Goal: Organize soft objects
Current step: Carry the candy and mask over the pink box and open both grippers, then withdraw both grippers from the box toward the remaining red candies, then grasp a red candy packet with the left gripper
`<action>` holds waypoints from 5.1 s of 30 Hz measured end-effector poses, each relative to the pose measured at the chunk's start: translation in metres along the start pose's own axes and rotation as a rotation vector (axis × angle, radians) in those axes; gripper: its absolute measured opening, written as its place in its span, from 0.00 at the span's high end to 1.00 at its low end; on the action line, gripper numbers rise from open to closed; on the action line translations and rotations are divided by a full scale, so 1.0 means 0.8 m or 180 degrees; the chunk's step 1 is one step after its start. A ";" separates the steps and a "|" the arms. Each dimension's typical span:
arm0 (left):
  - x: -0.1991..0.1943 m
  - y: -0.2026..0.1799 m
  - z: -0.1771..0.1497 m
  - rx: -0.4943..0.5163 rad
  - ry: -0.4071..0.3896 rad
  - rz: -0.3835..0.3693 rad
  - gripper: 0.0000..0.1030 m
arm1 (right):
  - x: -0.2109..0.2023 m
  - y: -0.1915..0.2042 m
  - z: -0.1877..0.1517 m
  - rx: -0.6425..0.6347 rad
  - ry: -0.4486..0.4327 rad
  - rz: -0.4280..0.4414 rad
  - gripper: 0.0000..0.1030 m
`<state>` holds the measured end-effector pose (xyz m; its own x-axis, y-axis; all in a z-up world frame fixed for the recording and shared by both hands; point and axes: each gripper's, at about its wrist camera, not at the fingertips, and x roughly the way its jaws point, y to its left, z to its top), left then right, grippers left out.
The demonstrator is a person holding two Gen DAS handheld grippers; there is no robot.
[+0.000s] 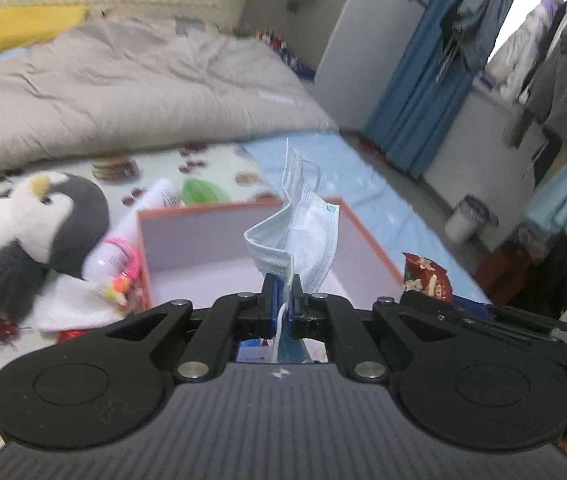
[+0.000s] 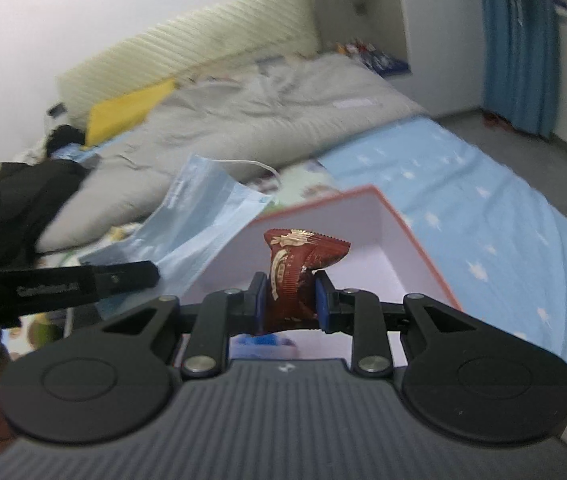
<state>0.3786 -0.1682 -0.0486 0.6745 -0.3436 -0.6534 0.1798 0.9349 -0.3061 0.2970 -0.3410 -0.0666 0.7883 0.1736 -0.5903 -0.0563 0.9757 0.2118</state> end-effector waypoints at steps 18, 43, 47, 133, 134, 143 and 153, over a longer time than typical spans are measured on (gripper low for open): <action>0.146 0.013 -0.016 0.0130 0.0683 0.0123 0.92 | 0.101 -0.085 -0.046 0.0361 0.0630 -0.0153 0.70; -0.120 -0.007 -0.039 0.0291 -0.0137 0.0044 0.51 | -0.089 0.009 -0.043 0.0165 -0.0124 0.0060 0.56; -0.173 -0.002 -0.061 0.0317 -0.0241 0.0043 0.51 | -0.121 0.033 -0.055 0.0114 -0.0233 0.0114 0.56; -0.005 0.375 -0.173 -0.1354 0.0115 -0.0057 0.46 | 0.158 0.263 -0.219 -0.0540 -0.0008 -0.0281 0.58; 0.003 0.377 -0.172 -0.1360 0.0136 -0.0065 0.46 | 0.163 0.263 -0.219 -0.0531 -0.0005 -0.0308 0.58; 0.046 0.390 -0.176 -0.1541 0.0293 -0.0222 0.67 | 0.206 0.262 -0.210 -0.0469 0.0027 -0.0426 0.58; 0.053 0.394 -0.180 -0.1547 0.0298 -0.0227 0.98 | 0.229 0.267 -0.209 -0.0659 0.0078 -0.0531 0.59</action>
<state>0.3607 0.0990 -0.2721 0.6015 -0.4325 -0.6717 -0.1465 0.7668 -0.6249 0.3271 -0.0782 -0.2602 0.7822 0.0087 -0.6230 -0.0529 0.9972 -0.0526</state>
